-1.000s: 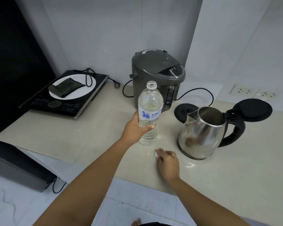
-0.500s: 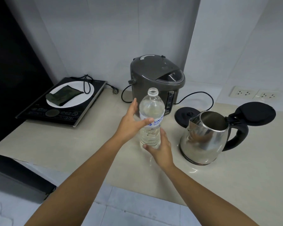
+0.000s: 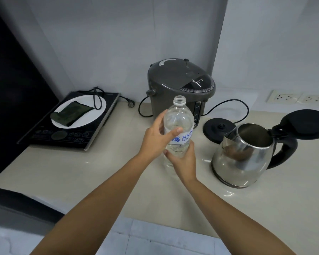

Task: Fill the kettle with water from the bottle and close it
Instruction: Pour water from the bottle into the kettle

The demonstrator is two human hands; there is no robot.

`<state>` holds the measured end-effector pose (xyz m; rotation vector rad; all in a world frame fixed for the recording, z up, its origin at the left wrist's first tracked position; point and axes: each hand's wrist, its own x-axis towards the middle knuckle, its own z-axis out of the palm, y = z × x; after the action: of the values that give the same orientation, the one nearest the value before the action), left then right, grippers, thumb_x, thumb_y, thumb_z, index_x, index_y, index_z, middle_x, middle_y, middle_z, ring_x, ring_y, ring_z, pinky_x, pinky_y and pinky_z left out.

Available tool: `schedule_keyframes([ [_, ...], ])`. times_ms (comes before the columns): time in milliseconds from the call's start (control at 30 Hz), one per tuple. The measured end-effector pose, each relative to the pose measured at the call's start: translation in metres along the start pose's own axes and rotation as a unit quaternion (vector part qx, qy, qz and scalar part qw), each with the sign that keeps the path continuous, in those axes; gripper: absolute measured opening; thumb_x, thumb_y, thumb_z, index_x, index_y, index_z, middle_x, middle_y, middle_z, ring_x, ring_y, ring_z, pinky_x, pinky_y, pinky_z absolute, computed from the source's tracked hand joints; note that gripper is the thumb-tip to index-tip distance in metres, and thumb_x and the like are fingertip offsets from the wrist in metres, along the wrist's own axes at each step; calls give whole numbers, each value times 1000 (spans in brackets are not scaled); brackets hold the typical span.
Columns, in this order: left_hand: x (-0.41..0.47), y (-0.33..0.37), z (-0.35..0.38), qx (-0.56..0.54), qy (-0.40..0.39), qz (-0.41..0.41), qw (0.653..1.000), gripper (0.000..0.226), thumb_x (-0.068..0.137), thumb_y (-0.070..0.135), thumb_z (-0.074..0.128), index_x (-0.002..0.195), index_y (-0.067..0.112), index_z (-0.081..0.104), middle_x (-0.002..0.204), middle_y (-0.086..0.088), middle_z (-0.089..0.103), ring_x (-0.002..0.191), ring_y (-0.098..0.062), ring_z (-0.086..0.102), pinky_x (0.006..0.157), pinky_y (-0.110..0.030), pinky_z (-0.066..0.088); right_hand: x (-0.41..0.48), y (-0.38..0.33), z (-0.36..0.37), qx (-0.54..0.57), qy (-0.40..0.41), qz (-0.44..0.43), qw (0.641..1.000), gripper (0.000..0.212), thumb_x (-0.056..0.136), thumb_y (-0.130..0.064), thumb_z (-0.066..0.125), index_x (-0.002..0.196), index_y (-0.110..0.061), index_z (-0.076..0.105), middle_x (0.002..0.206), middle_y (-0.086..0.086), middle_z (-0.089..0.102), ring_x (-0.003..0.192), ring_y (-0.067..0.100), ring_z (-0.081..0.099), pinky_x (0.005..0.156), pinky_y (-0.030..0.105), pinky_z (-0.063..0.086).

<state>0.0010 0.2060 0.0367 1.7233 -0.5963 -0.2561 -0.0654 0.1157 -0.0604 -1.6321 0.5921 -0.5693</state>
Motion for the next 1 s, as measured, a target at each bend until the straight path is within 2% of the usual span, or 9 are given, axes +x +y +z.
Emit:
schedule_keyframes([
  [133,-4,9,4,-34,10,5,999,66,80,31,78,139,29,50,121,6,69,110,-6,67,88,-25,56,-5,-9,-3,5,15,-7,1000,67,65,-32,87,118,-36,46,111,-12,66,99,3,66,83,33,58],
  [233,-11,23,8,-55,15,19,998,69,74,39,79,137,28,53,121,7,70,112,-7,66,90,-28,56,-14,-21,-12,13,21,-20,999,67,64,-28,88,115,-39,46,109,-12,67,98,1,66,79,24,55],
  [400,-30,45,23,-84,20,41,995,86,68,45,81,144,20,49,123,5,70,111,-7,67,91,-27,55,-34,-37,-40,26,27,-34,999,64,60,-35,87,109,-44,47,110,-12,68,99,3,67,81,30,58],
  [467,-41,55,33,-89,22,44,995,90,65,49,81,144,20,49,122,5,70,111,-7,67,91,-27,56,-46,-42,-56,20,25,-41,999,63,61,-34,87,108,-46,46,110,-13,68,99,1,67,82,28,57],
  [567,-62,68,50,-102,10,43,994,79,65,48,80,136,25,55,117,10,72,109,-5,68,90,-26,56,-65,-48,-83,7,29,-44,999,64,63,-34,86,110,-50,45,112,-16,66,100,0,66,82,26,55],
  [733,-92,80,85,-118,-31,44,992,62,70,41,77,128,34,57,113,12,73,107,-4,68,85,-21,54,-97,-46,-135,-13,49,-25,998,59,66,-28,86,108,-43,48,105,-17,69,93,-3,67,79,23,53],
  [867,-106,80,113,-124,-56,37,990,71,73,41,75,138,21,54,117,6,72,109,-6,68,84,-18,54,-116,-44,-176,-44,61,-13,997,62,67,-26,86,114,-40,49,103,-18,69,90,-7,66,73,16,50],
  [933,-110,79,125,-129,-69,29,989,70,77,48,75,138,18,56,118,4,72,111,-9,67,86,-18,53,-122,-44,-196,-64,64,-9,996,59,68,-24,86,112,-39,51,104,-16,68,89,-10,64,71,12,48],
  [1000,-109,76,134,-122,-70,12,990,74,75,64,68,137,24,57,119,10,71,113,-6,65,96,-25,51,-125,-46,-214,-91,64,-1,994,54,68,-22,86,104,-41,51,102,-16,67,85,-15,62,66,6,45],
])
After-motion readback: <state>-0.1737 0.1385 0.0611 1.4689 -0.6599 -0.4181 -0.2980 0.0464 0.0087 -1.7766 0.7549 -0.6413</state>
